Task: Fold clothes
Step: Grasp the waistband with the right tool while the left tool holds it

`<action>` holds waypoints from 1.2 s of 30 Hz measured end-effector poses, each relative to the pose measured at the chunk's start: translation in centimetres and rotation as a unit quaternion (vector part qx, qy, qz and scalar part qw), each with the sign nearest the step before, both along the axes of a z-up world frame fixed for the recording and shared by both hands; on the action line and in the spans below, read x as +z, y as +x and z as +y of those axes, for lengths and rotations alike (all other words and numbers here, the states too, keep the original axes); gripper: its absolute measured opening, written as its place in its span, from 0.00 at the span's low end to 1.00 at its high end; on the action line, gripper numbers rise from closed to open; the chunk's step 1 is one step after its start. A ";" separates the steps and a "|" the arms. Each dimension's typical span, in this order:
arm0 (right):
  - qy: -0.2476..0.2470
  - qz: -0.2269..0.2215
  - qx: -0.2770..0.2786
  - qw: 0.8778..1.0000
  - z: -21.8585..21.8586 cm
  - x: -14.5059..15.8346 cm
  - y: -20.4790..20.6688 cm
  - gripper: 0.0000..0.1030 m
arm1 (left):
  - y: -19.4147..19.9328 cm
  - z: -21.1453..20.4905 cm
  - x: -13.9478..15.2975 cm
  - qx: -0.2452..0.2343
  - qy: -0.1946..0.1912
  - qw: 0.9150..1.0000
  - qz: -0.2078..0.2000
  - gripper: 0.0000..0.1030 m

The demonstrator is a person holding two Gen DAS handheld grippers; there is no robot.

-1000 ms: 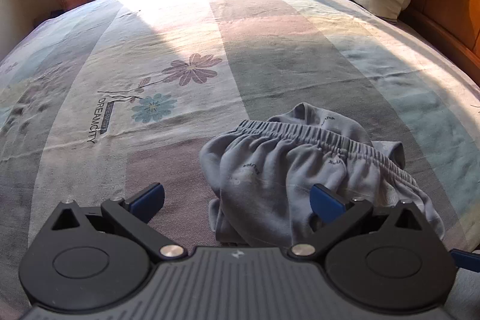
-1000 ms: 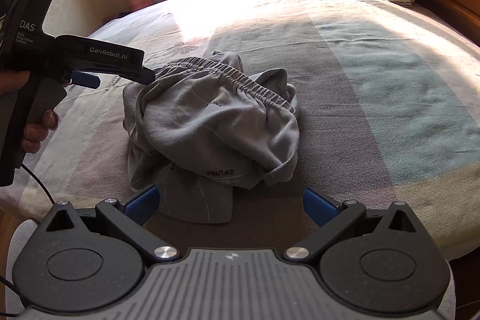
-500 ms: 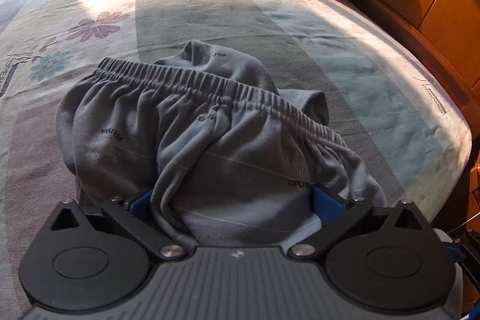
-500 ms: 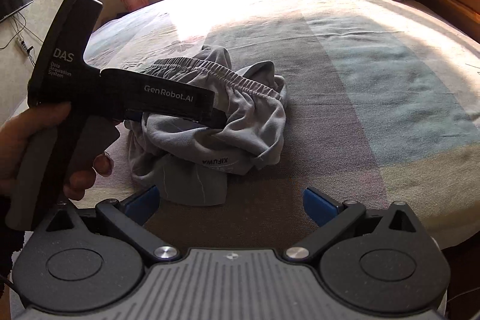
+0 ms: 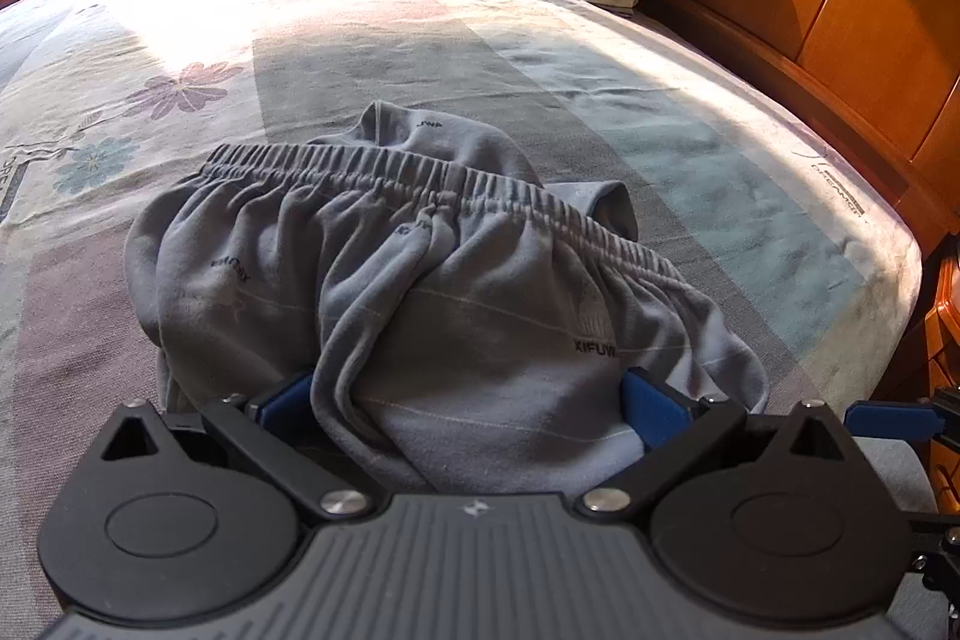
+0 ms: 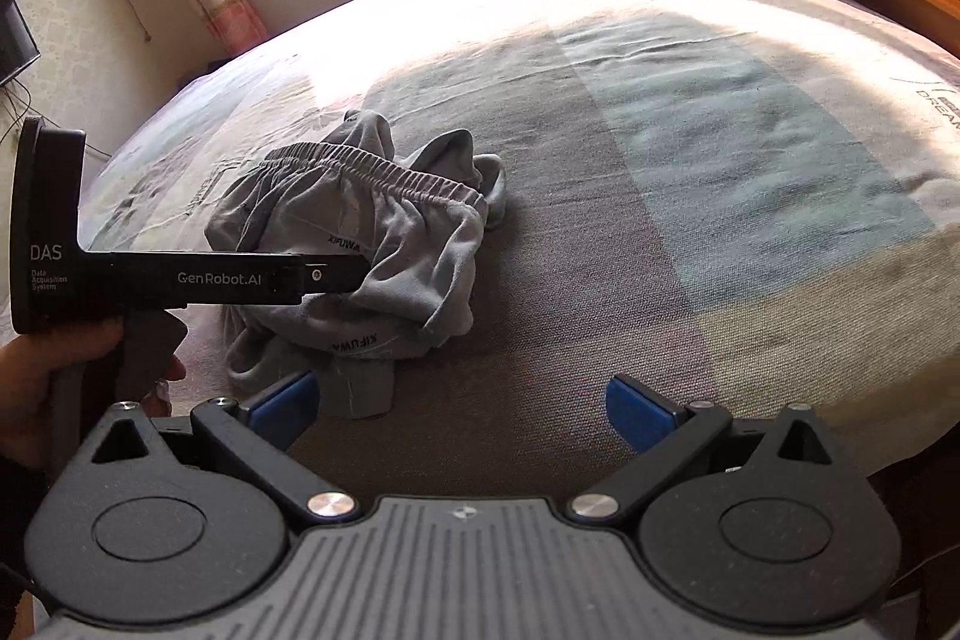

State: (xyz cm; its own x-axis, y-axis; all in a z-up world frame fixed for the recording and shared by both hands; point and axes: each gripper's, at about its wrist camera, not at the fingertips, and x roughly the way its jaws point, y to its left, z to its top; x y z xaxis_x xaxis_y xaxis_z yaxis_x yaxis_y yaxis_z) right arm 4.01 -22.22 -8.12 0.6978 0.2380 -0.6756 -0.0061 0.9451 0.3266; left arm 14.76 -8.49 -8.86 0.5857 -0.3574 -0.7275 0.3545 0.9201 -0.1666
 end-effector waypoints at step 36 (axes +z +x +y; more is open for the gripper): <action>0.096 -0.002 0.272 0.958 3.6 -0.3 12.4 1.00 | -4.3 7.5 2.3 0.110 -0.045 0.993 -0.008 0.99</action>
